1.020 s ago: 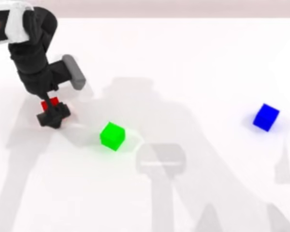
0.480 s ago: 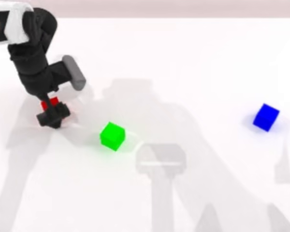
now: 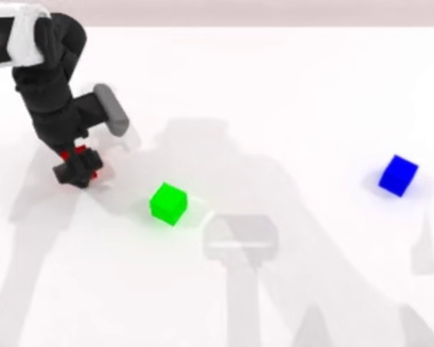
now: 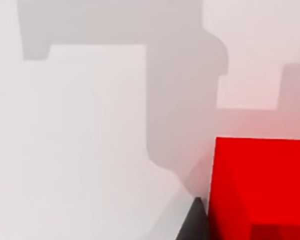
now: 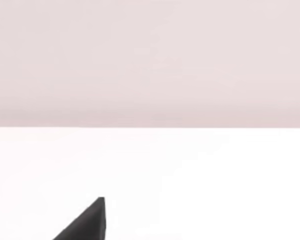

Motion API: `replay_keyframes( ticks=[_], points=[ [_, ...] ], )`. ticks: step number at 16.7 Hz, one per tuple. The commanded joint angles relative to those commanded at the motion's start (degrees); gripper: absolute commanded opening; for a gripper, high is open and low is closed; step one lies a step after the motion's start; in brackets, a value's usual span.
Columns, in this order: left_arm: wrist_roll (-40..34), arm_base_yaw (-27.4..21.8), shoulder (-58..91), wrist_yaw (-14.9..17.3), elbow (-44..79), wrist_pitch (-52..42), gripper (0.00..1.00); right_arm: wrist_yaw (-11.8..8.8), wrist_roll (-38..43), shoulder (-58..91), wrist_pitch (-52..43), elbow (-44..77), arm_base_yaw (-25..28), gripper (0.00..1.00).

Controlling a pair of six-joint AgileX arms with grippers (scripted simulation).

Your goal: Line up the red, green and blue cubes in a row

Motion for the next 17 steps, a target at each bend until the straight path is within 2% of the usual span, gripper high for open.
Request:
replay_keyframes(
  ticks=[1,2,9,10,13,17],
  points=[
    [0.0,0.0,0.0,0.0,0.0,0.0,0.02,0.0,0.0,0.0,0.0,0.0,0.0,1.0],
    [0.0,0.0,0.0,0.0,0.0,0.0,0.0,0.0,0.0,0.0,0.0,0.0,0.0,1.0],
    [0.0,0.0,0.0,0.0,0.0,0.0,0.0,0.0,0.0,0.0,0.0,0.0,0.0,1.0],
    [-0.91,-0.01,-2.4,0.97,0.13,-1.79,0.0,0.0,0.0,0.0,0.0,0.0,0.0,1.0],
    [-0.79,0.11,-3.0,0.95,2.1,-4.14,0.0,0.0,0.0,0.0,0.0,0.0,0.0,1.0],
    [-0.94,0.81,-5.2,0.94,7.51,-12.43,0.0,0.0,0.0,0.0,0.0,0.0,0.0,1.0]
  ],
)
